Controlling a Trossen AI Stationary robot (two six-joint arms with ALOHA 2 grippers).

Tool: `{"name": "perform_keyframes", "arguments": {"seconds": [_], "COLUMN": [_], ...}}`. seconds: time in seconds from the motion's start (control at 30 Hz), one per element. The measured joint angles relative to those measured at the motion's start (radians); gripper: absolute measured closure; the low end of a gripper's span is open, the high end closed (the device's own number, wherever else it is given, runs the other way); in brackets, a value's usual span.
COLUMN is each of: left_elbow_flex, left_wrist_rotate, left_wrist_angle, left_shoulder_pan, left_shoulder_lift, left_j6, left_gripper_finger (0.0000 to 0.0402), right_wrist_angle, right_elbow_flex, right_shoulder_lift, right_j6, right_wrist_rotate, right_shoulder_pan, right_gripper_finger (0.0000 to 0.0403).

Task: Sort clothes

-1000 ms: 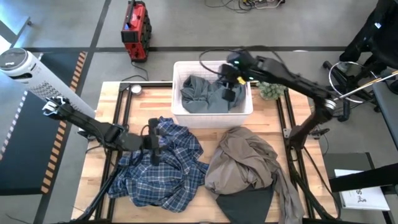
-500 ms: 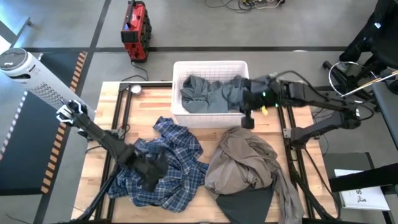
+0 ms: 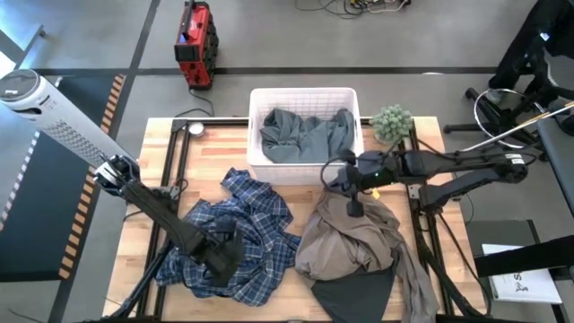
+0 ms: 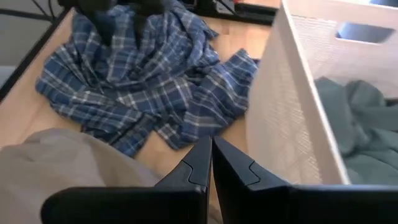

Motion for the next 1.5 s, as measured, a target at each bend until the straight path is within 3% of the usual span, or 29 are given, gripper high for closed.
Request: {"name": "perform_keyframes", "arguments": {"seconds": [0.3,0.67,0.87,1.1,1.23,1.5], "left_elbow_flex": [-0.018,-0.135,-0.143,-0.144,-0.138,0.025], "left_wrist_rotate": [-0.001,0.092,0.103,0.085,0.064,-0.111], "left_wrist_angle": [0.029,0.342,0.389,0.366,0.265,-0.014], "left_shoulder_pan": [0.091,0.140,0.138,0.138,0.137,0.118], "left_shoulder_lift": [0.059,0.103,0.130,0.109,0.052,-0.133], "left_j6": [0.089,0.111,0.102,0.094,0.079,0.042], "left_gripper_finger": [0.0110,0.0131,0.0200,0.0375,0.0381,0.0381], "right_wrist_angle": [0.068,0.075,0.077,0.109,0.111,0.121], "right_elbow_flex": [-0.058,-0.054,-0.054,-0.054,-0.054,-0.055], "right_shoulder_lift": [0.000,0.000,0.000,0.000,0.000,0.000], "right_j6": [0.030,0.043,0.048,0.049,0.048,0.048], "right_wrist_rotate": [0.013,0.051,0.053,0.053,0.053,0.094], "right_shoulder_pan": [0.054,0.089,0.097,0.110,0.120,0.148], "right_gripper_finger": [0.0403,0.0403,0.0403,0.0403,0.0403,0.0403]}}
